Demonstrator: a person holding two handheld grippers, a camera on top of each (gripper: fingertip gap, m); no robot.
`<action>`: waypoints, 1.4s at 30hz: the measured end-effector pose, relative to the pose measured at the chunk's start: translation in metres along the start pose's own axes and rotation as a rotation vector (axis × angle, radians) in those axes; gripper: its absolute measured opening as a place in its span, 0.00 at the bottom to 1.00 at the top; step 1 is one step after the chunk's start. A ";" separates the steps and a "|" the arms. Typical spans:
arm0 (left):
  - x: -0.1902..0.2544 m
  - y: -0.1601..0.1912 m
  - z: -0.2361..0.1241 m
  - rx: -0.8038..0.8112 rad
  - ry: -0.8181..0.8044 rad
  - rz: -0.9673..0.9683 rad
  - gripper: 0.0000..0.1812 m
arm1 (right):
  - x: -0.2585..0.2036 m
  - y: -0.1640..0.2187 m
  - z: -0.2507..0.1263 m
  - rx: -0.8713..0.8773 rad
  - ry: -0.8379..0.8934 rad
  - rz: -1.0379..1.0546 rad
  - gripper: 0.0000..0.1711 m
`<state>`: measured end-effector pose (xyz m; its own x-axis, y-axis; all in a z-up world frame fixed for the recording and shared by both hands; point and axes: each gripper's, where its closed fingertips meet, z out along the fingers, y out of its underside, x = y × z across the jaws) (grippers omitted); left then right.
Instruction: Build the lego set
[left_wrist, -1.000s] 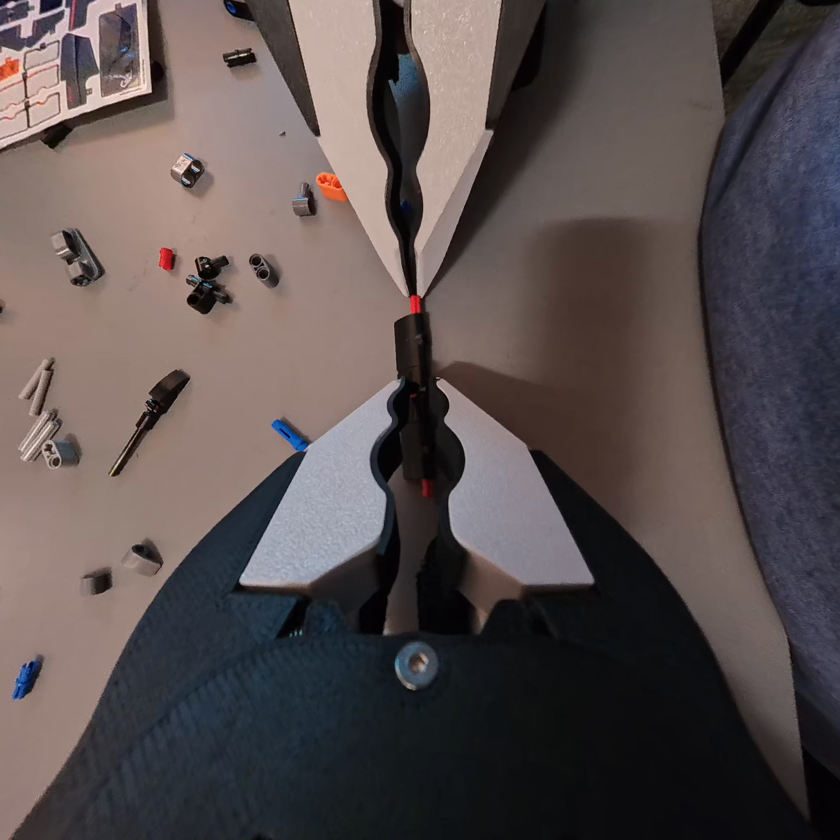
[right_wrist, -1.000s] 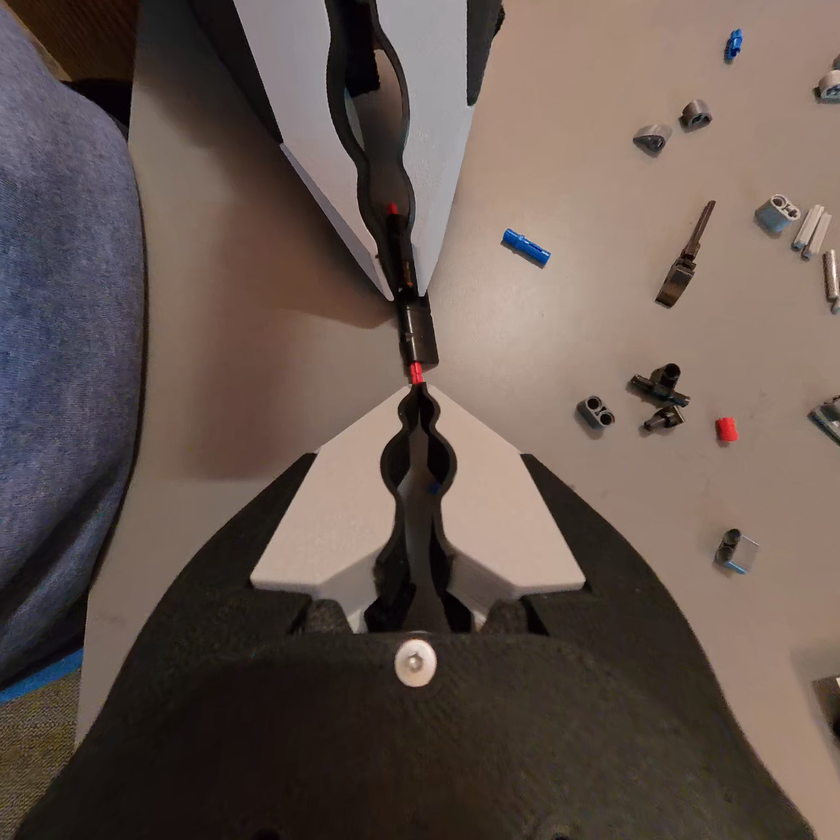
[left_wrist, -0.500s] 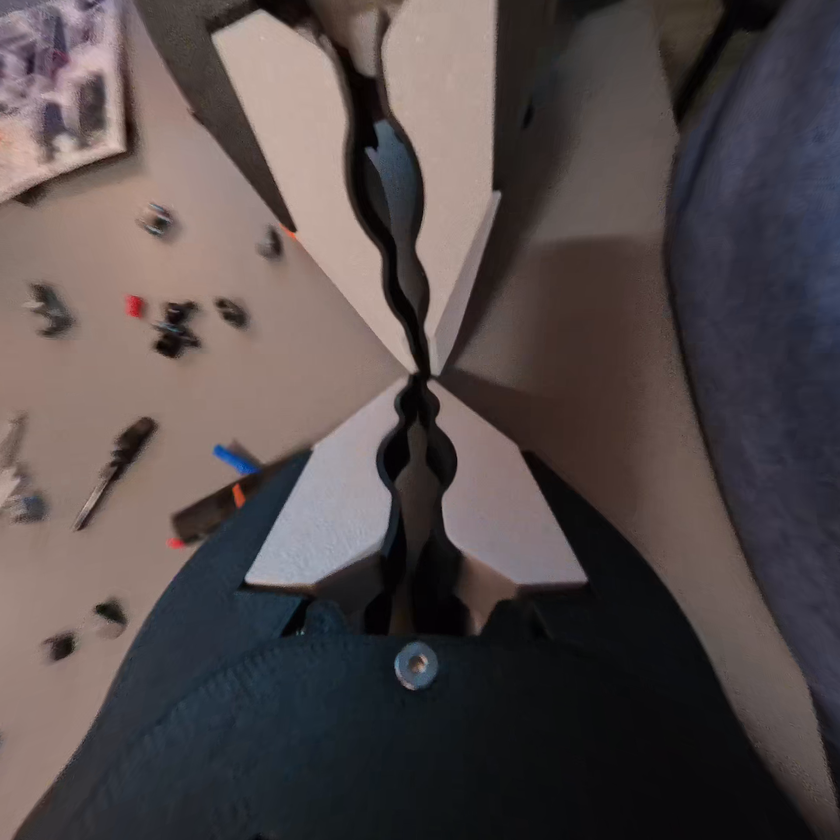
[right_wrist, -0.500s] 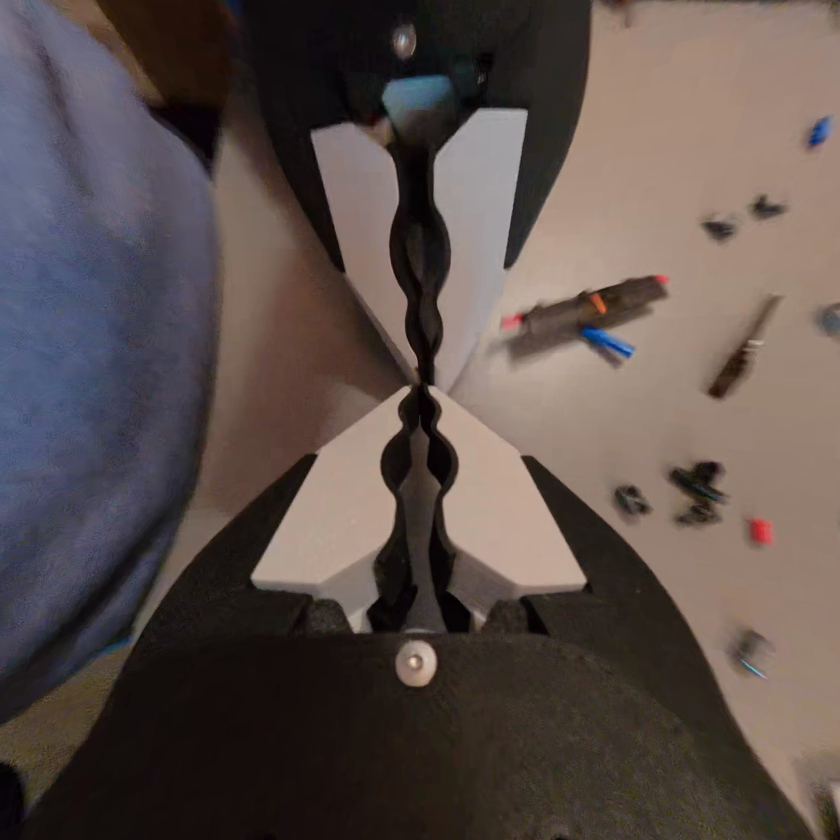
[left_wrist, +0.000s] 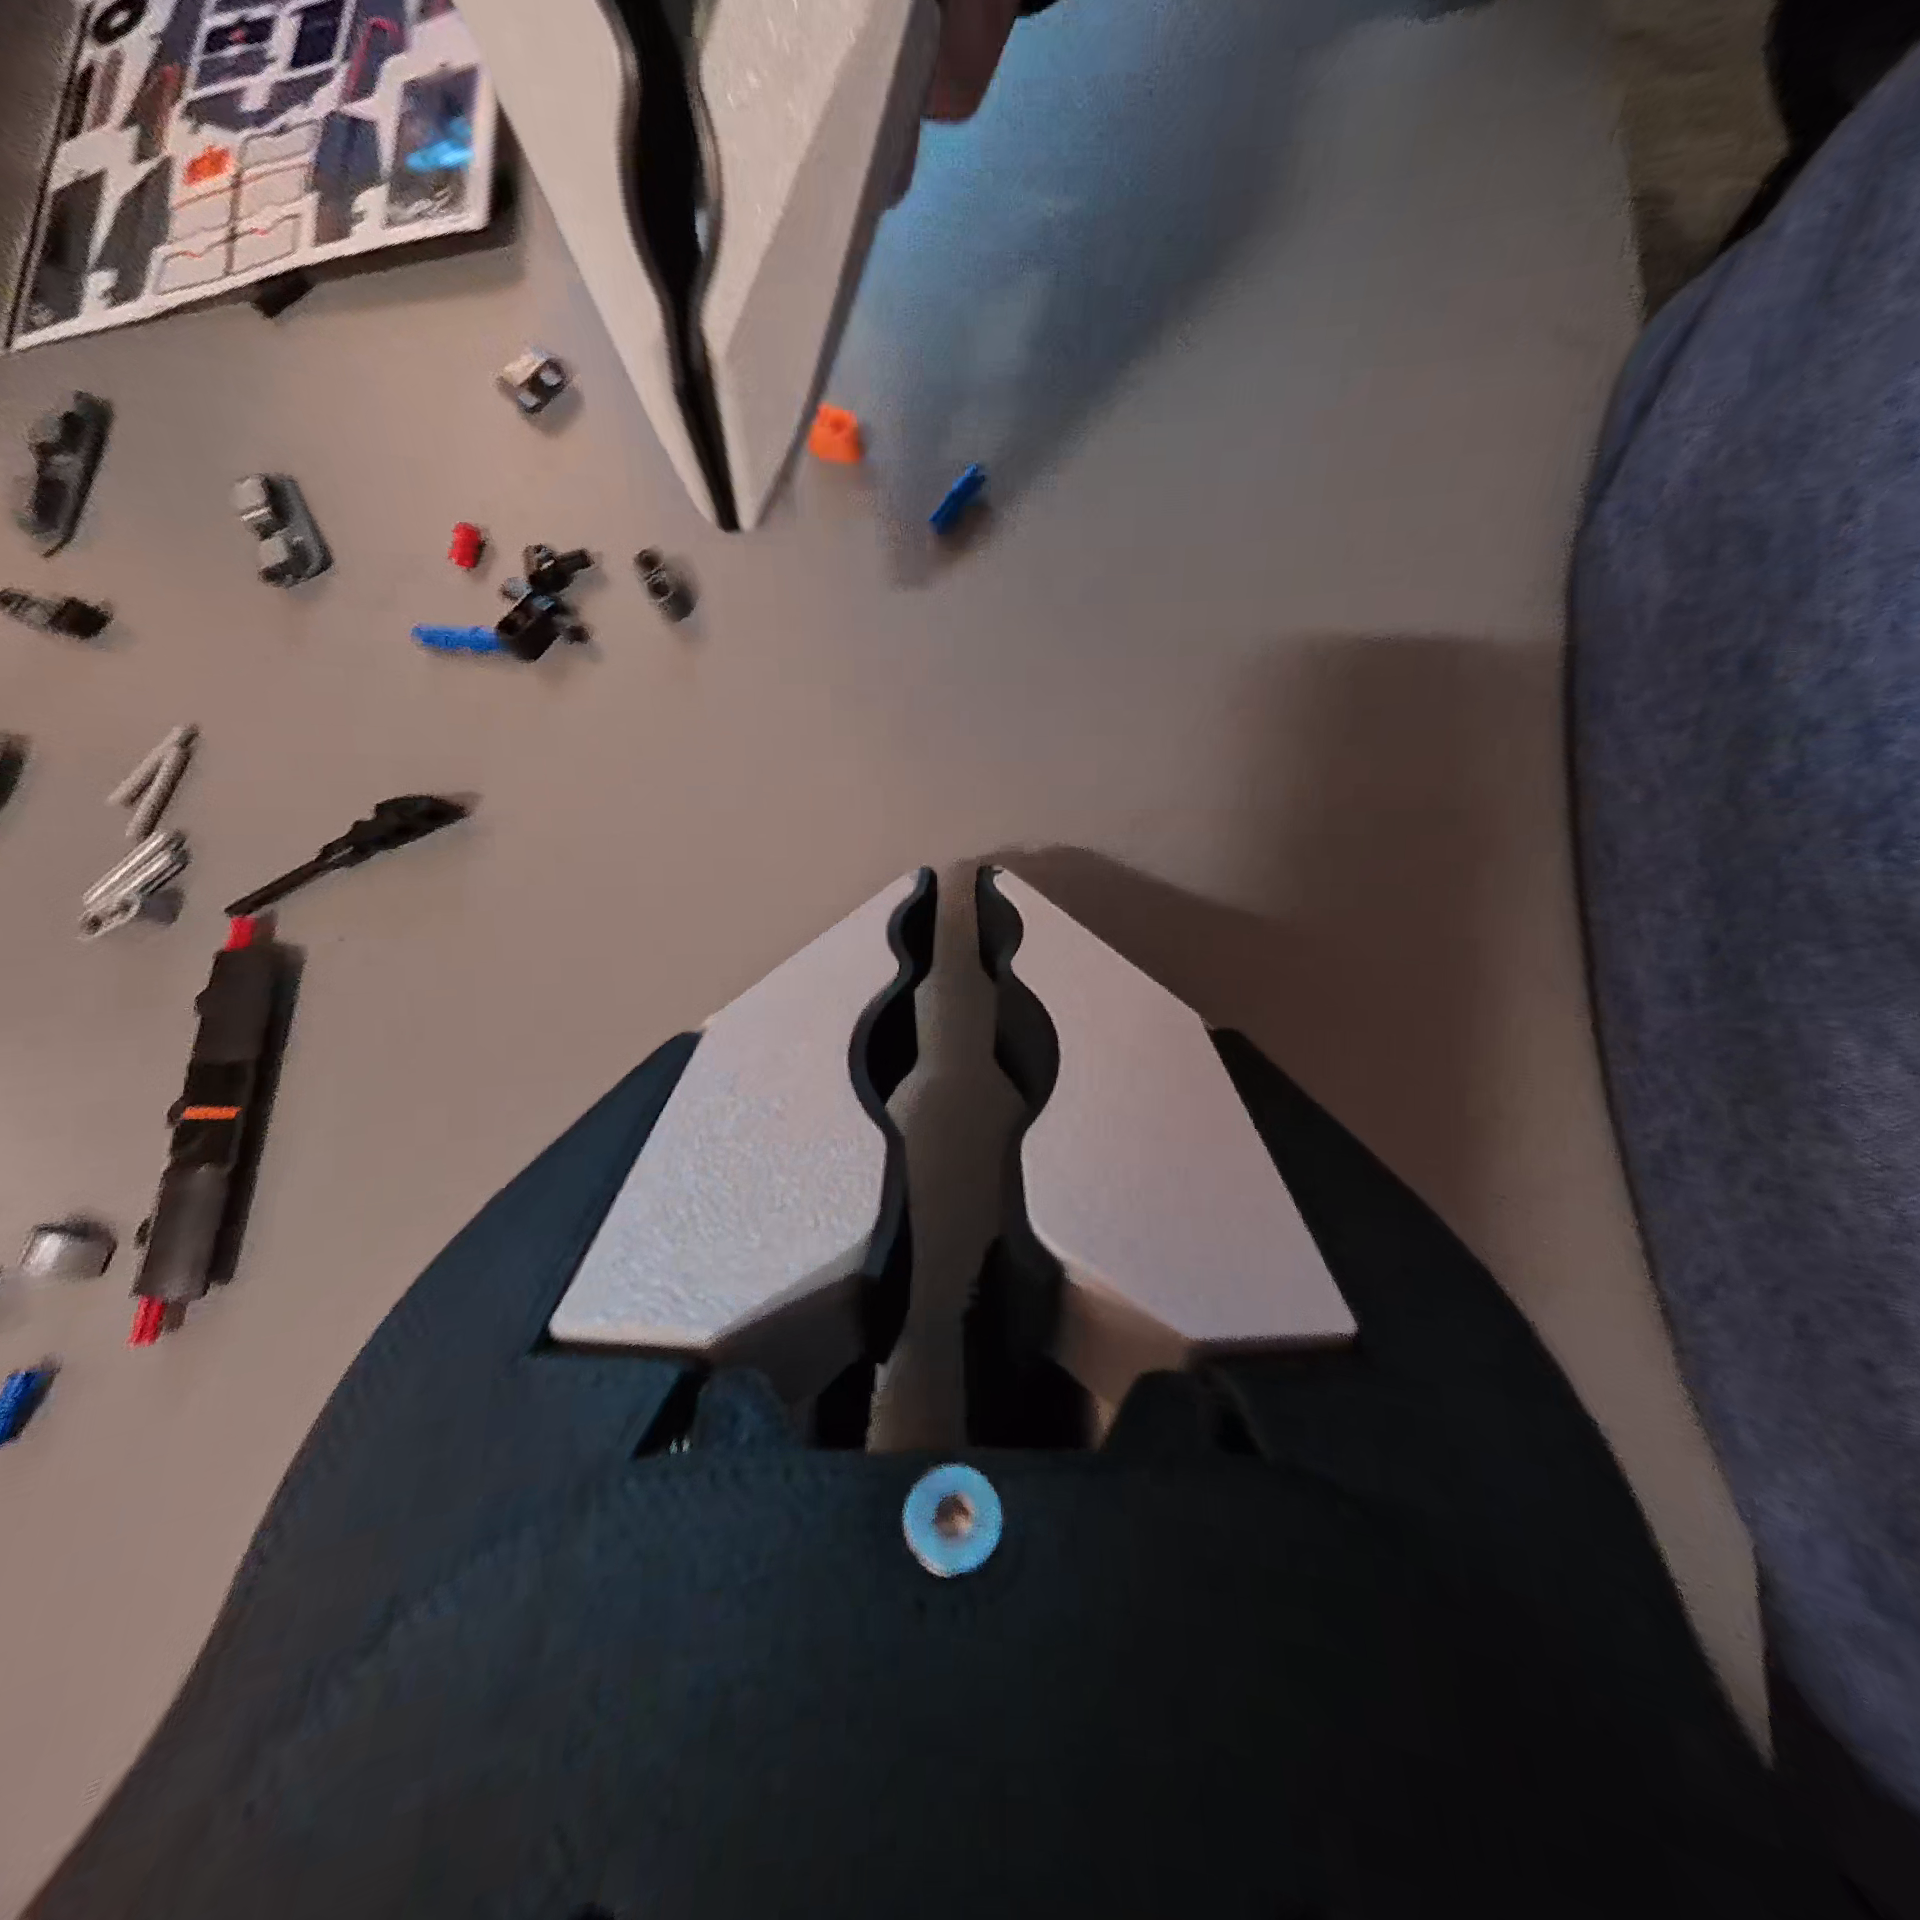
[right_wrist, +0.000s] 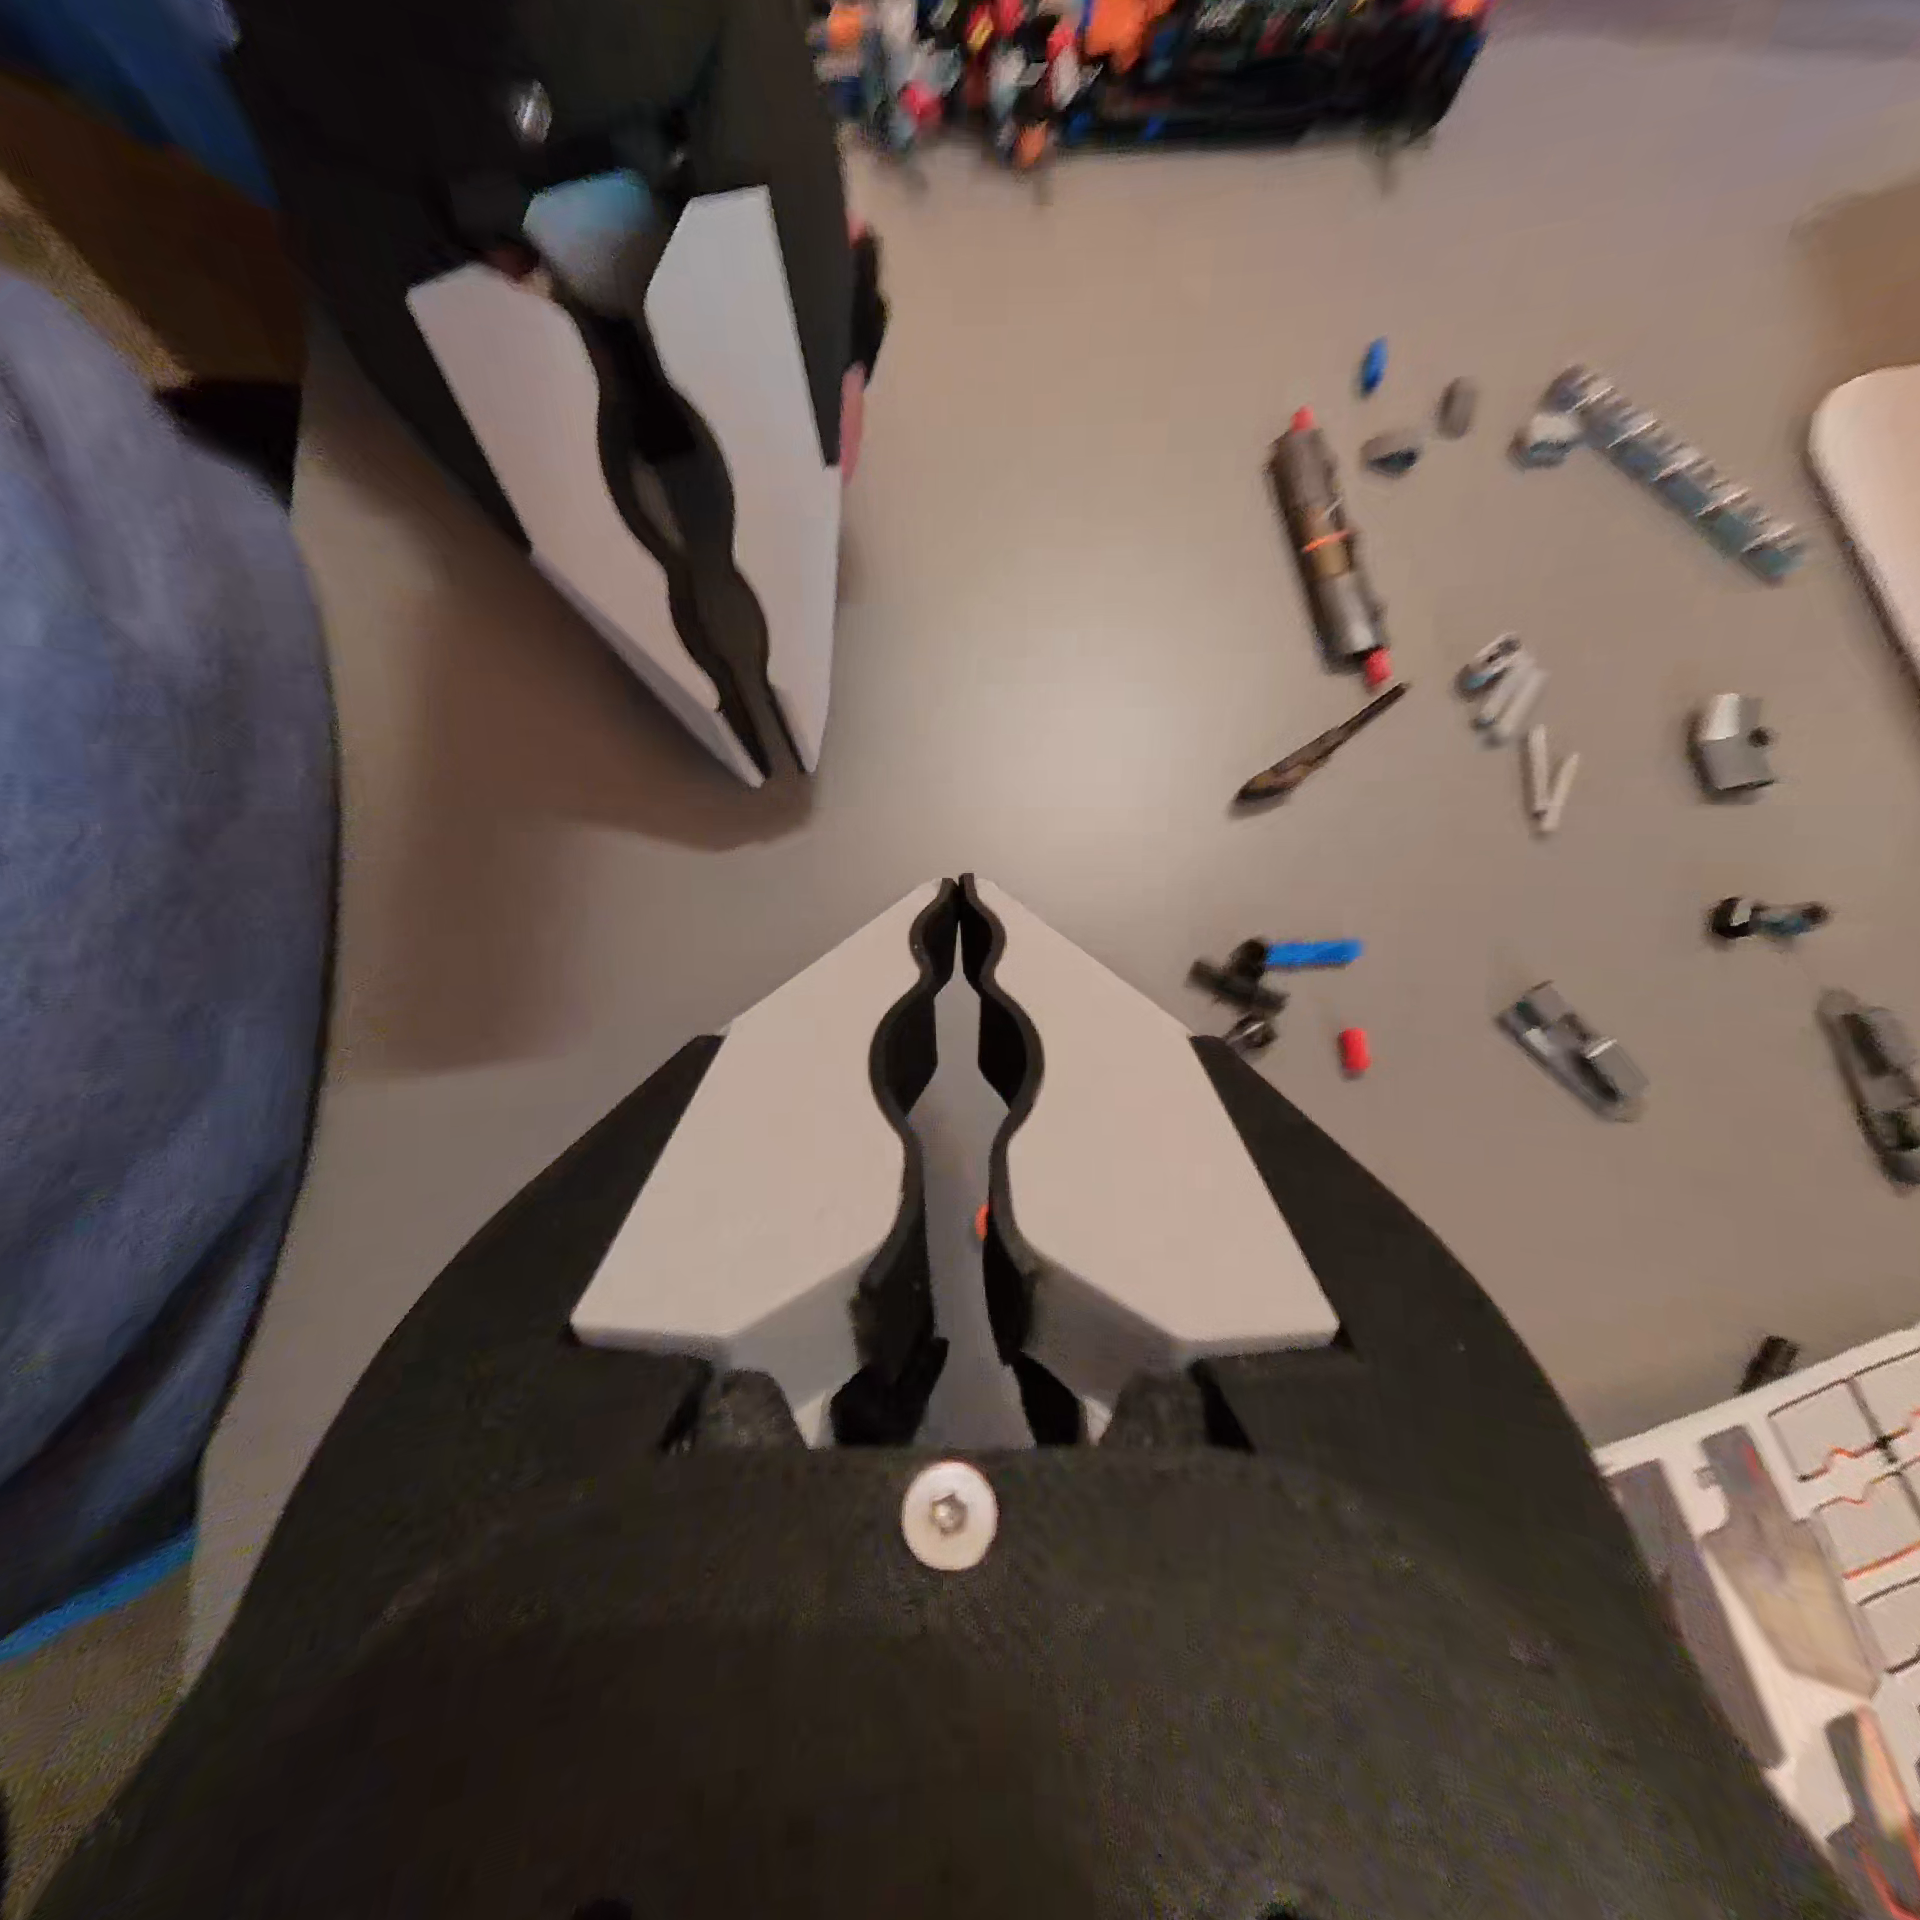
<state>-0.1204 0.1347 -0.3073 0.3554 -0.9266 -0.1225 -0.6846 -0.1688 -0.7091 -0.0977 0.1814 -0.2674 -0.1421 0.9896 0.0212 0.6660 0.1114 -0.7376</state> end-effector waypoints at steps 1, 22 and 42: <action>-0.005 0.003 -0.002 -0.003 -0.017 -0.023 0.04 | 0.007 -0.006 0.003 0.020 0.008 0.009 0.02; -0.057 0.028 -0.043 0.046 -0.225 -0.202 0.10 | 0.087 -0.033 0.112 -0.180 -0.053 0.008 0.07; -0.062 0.023 -0.058 0.101 -0.257 -0.280 0.23 | -0.028 0.004 0.043 -0.137 -0.031 0.148 0.07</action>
<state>-0.1947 0.1686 -0.2760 0.6760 -0.7329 -0.0760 -0.4773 -0.3571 -0.8029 -0.1221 0.1500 -0.2997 -0.0563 0.9931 -0.1028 0.7746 -0.0215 -0.6320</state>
